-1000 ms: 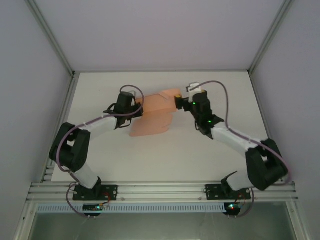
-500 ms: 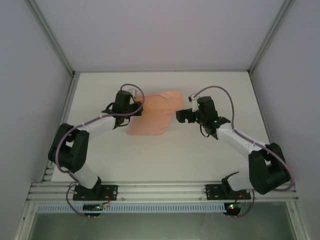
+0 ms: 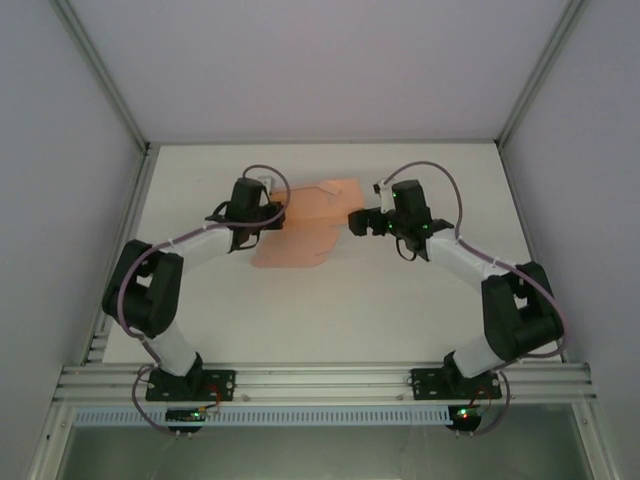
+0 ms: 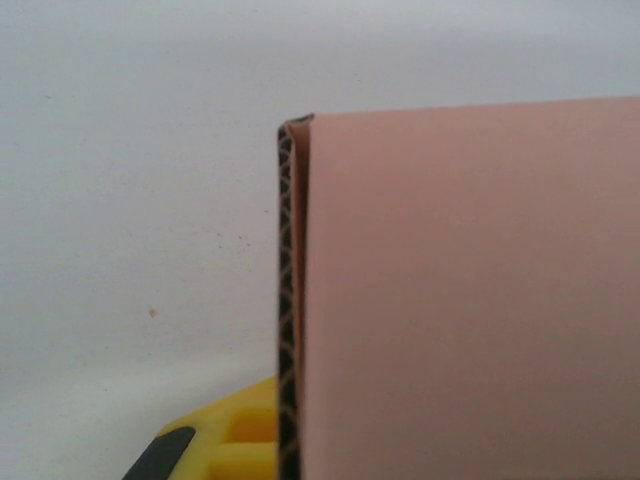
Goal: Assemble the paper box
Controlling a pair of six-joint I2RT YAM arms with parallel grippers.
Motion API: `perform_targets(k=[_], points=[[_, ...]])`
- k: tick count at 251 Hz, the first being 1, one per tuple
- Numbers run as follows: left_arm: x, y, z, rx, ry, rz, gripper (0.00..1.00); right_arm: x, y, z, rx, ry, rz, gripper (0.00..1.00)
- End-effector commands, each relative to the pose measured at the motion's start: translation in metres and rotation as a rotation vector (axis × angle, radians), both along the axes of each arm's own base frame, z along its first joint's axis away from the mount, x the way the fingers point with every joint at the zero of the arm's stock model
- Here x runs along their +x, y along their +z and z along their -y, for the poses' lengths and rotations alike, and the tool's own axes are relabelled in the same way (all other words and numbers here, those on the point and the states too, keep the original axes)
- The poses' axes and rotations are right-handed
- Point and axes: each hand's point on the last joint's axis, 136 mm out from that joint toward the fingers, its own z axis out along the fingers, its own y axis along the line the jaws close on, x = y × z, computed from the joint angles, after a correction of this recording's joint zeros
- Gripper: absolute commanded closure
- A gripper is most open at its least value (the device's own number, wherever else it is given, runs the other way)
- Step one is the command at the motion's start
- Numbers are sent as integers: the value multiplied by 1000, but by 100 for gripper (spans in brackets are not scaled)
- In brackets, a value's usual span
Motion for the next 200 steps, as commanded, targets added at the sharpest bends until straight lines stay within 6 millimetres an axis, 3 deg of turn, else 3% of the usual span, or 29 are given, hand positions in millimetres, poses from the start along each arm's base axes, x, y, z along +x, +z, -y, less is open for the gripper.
perform_targets(k=[1, 18, 91, 121, 154, 200], points=[[-13, 11, 45, -14, -165, 15, 100, 12, 25, -27, 97, 37, 17, 1], [-12, 8, 47, -20, -157, 0, 100, 8, 20, -34, 151, 31, -66, 0], [-10, 6, 50, -37, -154, -20, 100, 1, -7, -24, 226, -80, -364, 0], [-10, 6, 50, -38, -147, -16, 100, 4, -10, -34, 395, -132, -451, 0], [-12, 1, 48, -22, -144, -29, 100, 16, -3, -41, 521, -162, -462, 0], [-13, 2, 47, -40, -131, -31, 100, 23, -18, -43, 356, -138, -375, 1]])
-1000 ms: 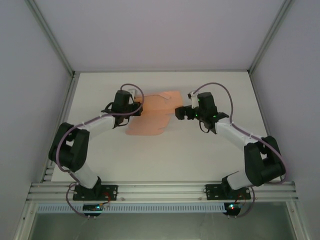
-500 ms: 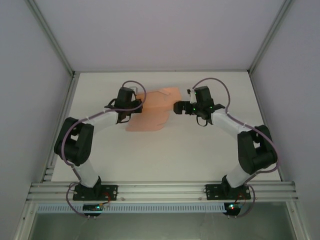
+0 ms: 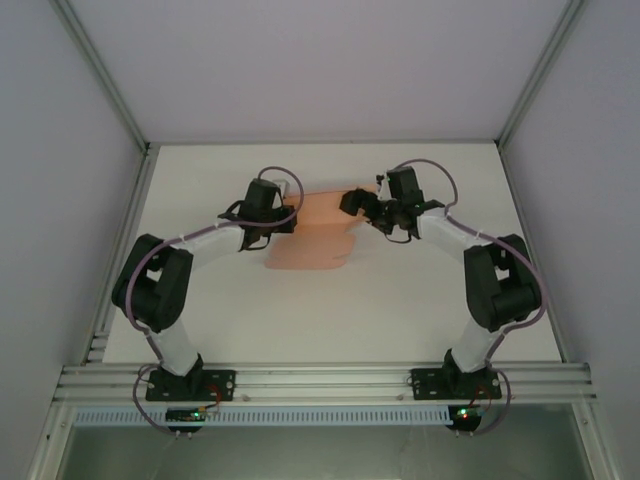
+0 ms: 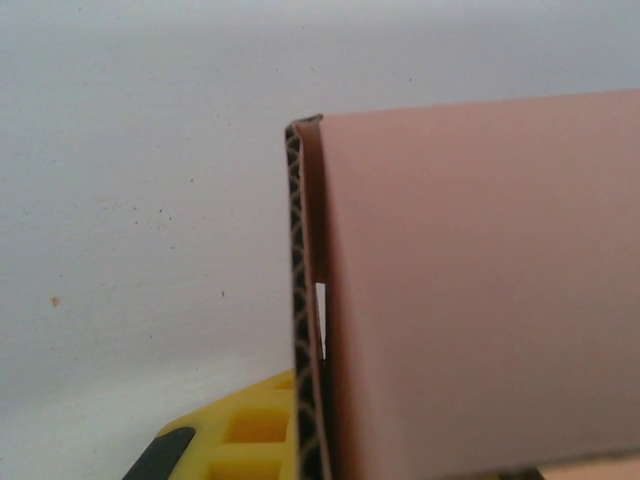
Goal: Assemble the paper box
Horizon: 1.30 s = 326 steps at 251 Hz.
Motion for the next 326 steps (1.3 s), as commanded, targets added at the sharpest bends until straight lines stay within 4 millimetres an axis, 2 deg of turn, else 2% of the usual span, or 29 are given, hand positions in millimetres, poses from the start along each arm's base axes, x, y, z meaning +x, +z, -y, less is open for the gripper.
perform_targets(k=[1, 37, 68, 103, 133, 164, 204, 234, 326], points=[[-3, 13, 18, -58, -62, 14, 100, 6, 0, -13, -48, 36, 56, 1], [-1, 16, 16, -68, -47, 13, 100, -7, -13, -22, -178, 100, 85, 1], [4, 12, 11, -70, -24, -1, 100, -13, 1, -21, -217, 134, 156, 1], [6, 8, 3, -84, 1, -14, 100, -20, 30, 3, -282, 93, 262, 0], [7, 7, -3, -95, 23, -22, 100, -36, 42, 36, -358, 43, 281, 1], [8, 5, -8, -97, 38, -30, 100, -59, 36, 65, -429, 19, 253, 0], [9, 7, -8, -111, 35, -28, 100, -84, 20, 69, -419, 64, 217, 1], [9, 8, -6, -117, 21, -27, 100, -73, 17, 65, -414, 60, 243, 0], [1, 1, -1, -106, -14, -50, 100, -22, 44, 27, -334, 115, 346, 0]])
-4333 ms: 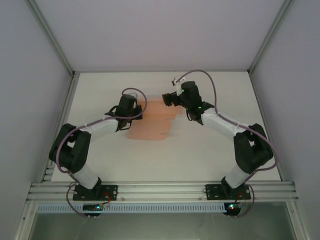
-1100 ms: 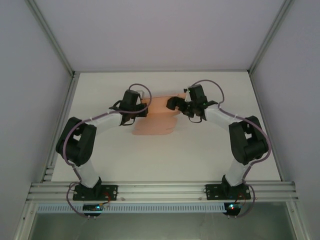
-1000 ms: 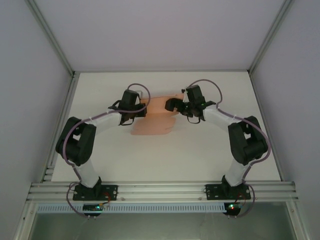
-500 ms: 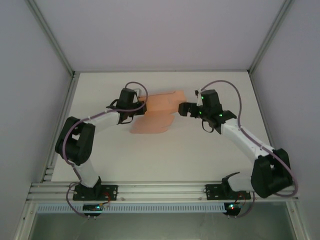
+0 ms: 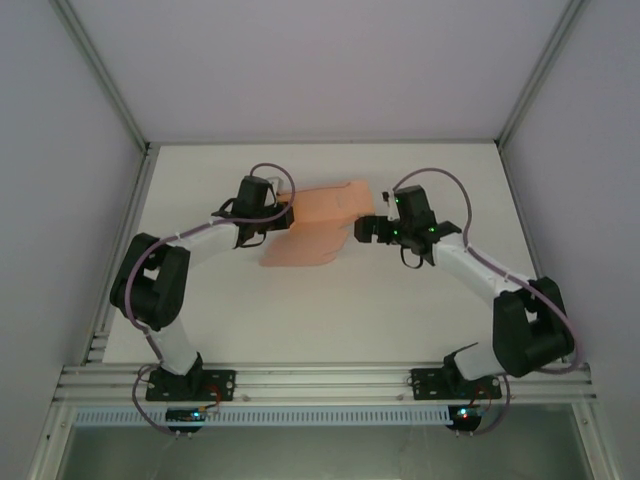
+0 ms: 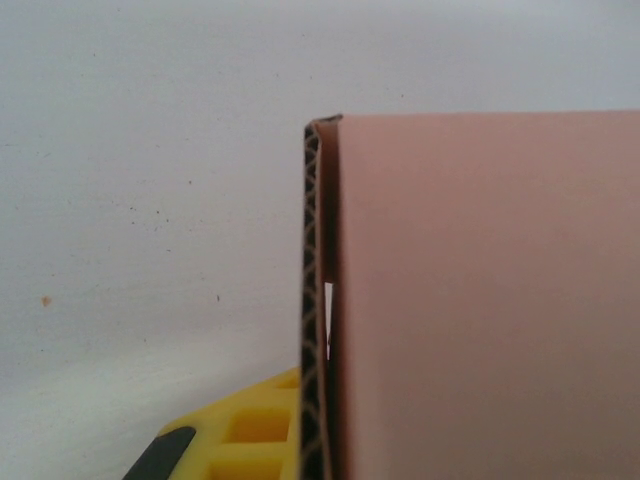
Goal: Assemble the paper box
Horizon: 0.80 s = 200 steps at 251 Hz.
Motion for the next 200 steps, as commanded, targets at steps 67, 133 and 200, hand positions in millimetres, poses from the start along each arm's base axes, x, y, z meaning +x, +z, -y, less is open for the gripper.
perform_targets(k=[67, 133, 200], points=[[-7, 1, 13, -7, -68, 8, 100, 40, 7, -42, 16, 98, 50, 1], [-7, 10, 18, -58, -64, 3, 100, 38, -28, -77, -136, 160, 73, 1], [-8, 6, 10, -27, -33, 2, 100, 37, -2, -47, -121, 53, 146, 1]])
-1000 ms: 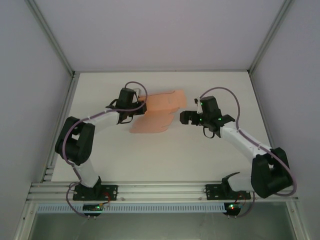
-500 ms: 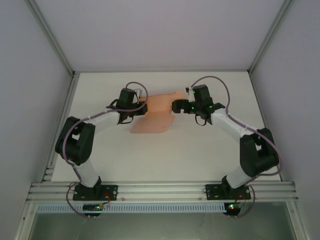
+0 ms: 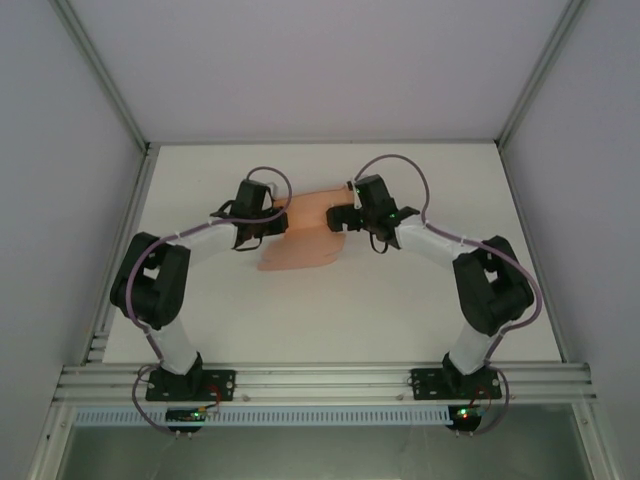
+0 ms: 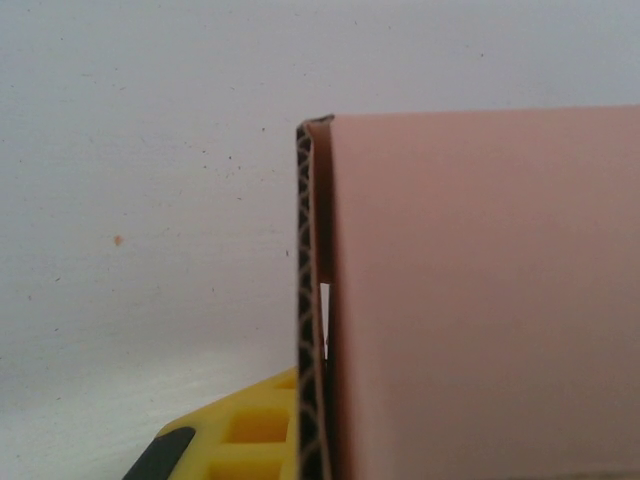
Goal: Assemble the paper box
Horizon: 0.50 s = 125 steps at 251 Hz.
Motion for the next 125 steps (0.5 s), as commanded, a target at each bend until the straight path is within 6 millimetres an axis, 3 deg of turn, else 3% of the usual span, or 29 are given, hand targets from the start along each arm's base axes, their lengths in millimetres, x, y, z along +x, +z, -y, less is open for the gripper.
perform_targets(k=[1, 67, 125], points=[[-1, 25, 26, -80, -78, 68, 100, -11, 15, 12, 14, 1, 34, 1], [-5, 14, 21, -47, -83, 50, 100, -31, 77, 47, 196, 24, 121, 1], [-9, 10, 24, -60, -107, 36, 100, -14, 116, 60, 221, -6, 209, 1]])
